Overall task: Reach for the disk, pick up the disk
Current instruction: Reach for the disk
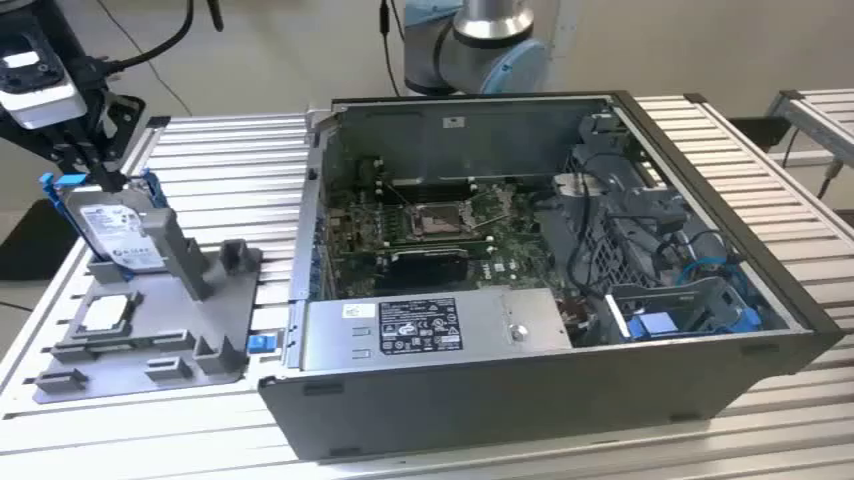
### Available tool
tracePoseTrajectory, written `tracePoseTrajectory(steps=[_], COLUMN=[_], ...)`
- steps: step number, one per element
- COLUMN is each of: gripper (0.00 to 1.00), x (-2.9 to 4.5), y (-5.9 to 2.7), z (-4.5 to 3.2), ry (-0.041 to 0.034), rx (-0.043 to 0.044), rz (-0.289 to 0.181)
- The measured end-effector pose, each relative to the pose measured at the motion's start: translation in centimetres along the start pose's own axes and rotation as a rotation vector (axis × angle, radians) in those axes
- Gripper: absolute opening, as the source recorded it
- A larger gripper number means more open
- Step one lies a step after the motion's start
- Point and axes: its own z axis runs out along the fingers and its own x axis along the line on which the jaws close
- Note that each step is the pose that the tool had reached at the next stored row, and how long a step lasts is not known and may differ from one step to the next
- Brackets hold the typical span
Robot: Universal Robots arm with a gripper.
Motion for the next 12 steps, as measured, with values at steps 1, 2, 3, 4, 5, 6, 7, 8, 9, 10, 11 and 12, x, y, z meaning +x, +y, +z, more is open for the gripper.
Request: tracePoseTrajectory(steps=[1, 2, 3, 4, 5, 6, 7, 8, 9, 10, 11, 12], gripper=[0.00, 0.00, 0.00, 0.00, 0.00, 0.00, 0.00, 0.00, 0.00, 0.00, 0.00, 0.00], x=[0.00, 0.00, 0.00, 0.00, 0.00, 0.00, 0.00, 0.00, 0.00, 0.00, 0.00, 0.00], y=[0.00, 0.00, 0.00, 0.00, 0.00, 0.00, 0.00, 0.00, 0.00, 0.00, 0.00, 0.00], z=[0.00, 0.00, 0.00, 0.00, 0.00, 0.00, 0.00, 0.00, 0.00, 0.00, 0.00, 0.00], ry=[0.0000, 0.0000, 0.0000, 0.0000, 0.0000, 0.0000, 0.0000, 0.0000, 0.0000, 0.0000, 0.0000, 0.0001], rx=[0.0000, 0.0000, 0.0000, 0.0000, 0.0000, 0.0000, 0.0000, 0.0000, 0.0000, 0.0000, 0.0000, 0.0000], rz=[0.000, 0.000, 0.000, 0.000, 0.000, 0.000, 0.000, 0.000, 0.000, 0.000, 0.000, 0.000])
